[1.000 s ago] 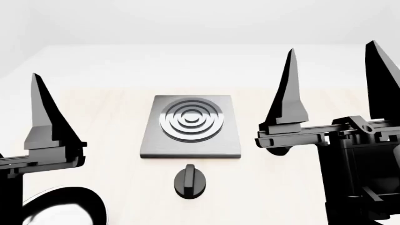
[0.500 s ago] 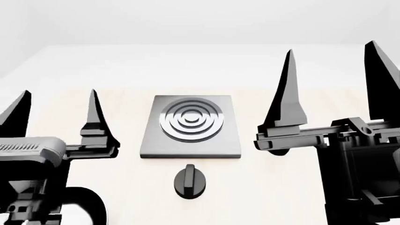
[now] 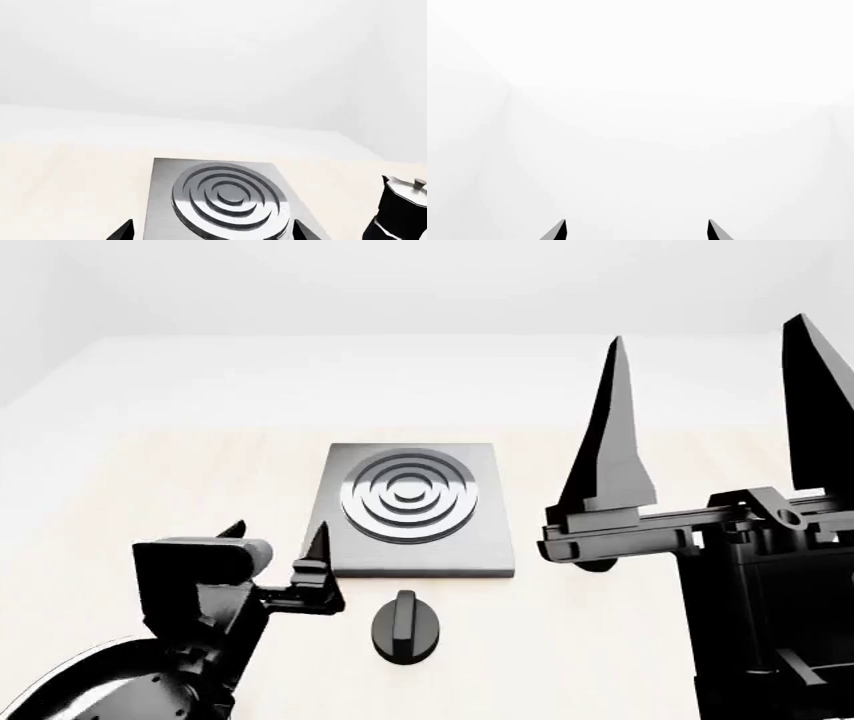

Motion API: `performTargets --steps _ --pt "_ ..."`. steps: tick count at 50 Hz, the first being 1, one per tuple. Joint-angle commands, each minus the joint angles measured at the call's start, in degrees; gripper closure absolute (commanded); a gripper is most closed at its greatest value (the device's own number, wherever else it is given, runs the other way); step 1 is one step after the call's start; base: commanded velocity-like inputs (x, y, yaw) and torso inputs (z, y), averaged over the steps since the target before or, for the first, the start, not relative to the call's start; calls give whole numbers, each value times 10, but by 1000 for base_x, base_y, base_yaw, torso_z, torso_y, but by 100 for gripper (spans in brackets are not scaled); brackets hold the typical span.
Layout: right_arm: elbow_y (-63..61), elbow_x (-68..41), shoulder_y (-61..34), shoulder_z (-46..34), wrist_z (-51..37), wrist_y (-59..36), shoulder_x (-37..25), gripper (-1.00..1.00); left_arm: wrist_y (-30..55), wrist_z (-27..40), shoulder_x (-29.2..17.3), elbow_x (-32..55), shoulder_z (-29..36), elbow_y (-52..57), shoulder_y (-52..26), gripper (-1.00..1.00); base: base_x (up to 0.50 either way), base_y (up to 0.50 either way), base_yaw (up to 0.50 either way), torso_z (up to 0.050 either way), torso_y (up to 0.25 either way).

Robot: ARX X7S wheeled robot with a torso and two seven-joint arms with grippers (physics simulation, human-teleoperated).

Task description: Turn on the stove and put the moka pot on it.

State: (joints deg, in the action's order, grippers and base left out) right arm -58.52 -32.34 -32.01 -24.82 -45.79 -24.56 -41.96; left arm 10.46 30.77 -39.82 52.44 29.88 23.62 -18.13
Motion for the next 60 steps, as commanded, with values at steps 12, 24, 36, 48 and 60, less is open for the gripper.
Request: performTargets --steps 12,24,36,48,60 --pt "-4 -11 -18 -18 -16 2 -9 -100 34 -92 72 46 68 -141 6 -100 0 0 0 0 0" --pt "-5 -16 -23 -23 -26 13 -22 -100 61 -93 85 45 99 -147 13 -100 0 0 0 0 0" --pt "-3 -22 -33 -32 -34 19 -29 -100 68 -104 92 41 112 -166 12 -100 0 0 0 0 1" --pt "-2 -25 -38 -42 -40 24 -34 -100 67 -102 95 40 109 -169 2 -100 0 0 0 0 0" --pt "-2 -25 -43 -53 -46 27 -39 -100 84 -79 101 10 123 -164 -23 -100 0 0 0 0 0"
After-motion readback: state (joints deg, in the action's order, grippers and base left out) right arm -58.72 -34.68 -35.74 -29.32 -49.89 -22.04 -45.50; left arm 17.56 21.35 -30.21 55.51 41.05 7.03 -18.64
